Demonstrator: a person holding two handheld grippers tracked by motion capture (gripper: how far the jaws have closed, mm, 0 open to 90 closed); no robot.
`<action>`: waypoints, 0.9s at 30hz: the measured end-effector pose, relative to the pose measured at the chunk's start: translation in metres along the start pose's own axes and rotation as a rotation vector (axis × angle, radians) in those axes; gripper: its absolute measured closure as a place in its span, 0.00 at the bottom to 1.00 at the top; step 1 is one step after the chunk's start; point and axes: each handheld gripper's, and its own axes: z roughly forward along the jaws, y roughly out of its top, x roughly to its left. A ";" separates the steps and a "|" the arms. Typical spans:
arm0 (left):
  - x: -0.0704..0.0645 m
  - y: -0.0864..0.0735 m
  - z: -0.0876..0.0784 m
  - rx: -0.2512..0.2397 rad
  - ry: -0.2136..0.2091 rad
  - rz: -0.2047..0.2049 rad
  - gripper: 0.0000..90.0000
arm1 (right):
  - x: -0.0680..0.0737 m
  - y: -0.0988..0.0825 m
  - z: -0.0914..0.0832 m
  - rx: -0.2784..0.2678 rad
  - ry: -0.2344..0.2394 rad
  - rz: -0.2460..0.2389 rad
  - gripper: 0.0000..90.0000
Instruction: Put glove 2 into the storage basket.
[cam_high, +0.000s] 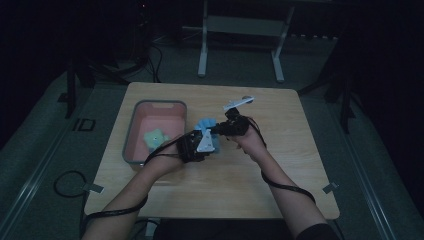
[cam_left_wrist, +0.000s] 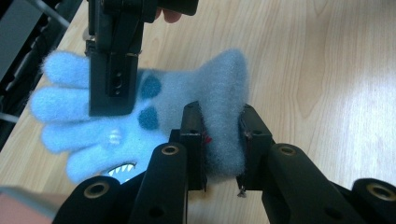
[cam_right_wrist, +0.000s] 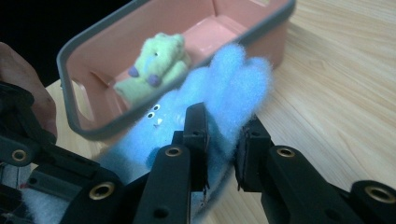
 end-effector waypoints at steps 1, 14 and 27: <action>0.001 -0.002 -0.002 0.005 0.001 0.000 0.84 | 0.003 0.006 0.004 0.002 0.006 -0.004 0.86; 0.012 -0.025 -0.029 0.039 0.044 -0.012 0.84 | 0.022 0.032 0.029 0.000 0.027 -0.036 0.86; 0.022 -0.055 -0.052 0.070 0.065 -0.054 0.84 | 0.041 0.055 0.065 0.008 0.052 -0.057 0.86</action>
